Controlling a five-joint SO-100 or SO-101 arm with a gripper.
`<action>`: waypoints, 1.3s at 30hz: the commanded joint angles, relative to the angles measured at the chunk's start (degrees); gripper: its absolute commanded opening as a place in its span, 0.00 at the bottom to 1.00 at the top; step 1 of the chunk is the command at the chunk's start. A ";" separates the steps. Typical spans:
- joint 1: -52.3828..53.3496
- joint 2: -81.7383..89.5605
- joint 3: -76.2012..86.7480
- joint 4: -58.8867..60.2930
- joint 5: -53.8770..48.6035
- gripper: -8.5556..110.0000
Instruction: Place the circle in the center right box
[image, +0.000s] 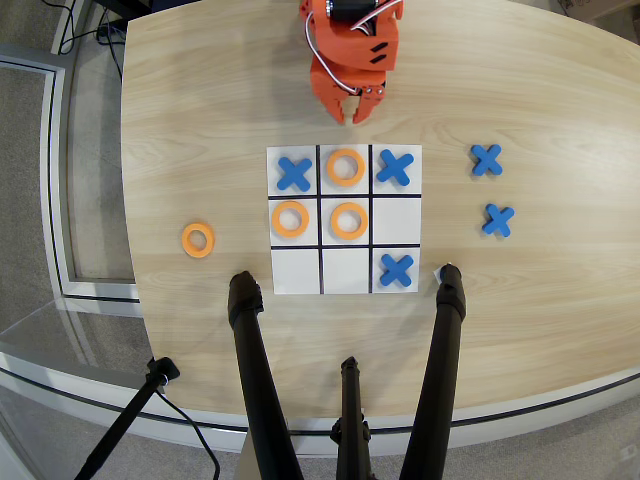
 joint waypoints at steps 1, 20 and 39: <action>0.00 2.20 1.14 0.35 -0.35 0.11; 0.88 11.25 7.56 6.33 -0.44 0.07; 78.22 13.45 7.65 6.50 -0.53 0.07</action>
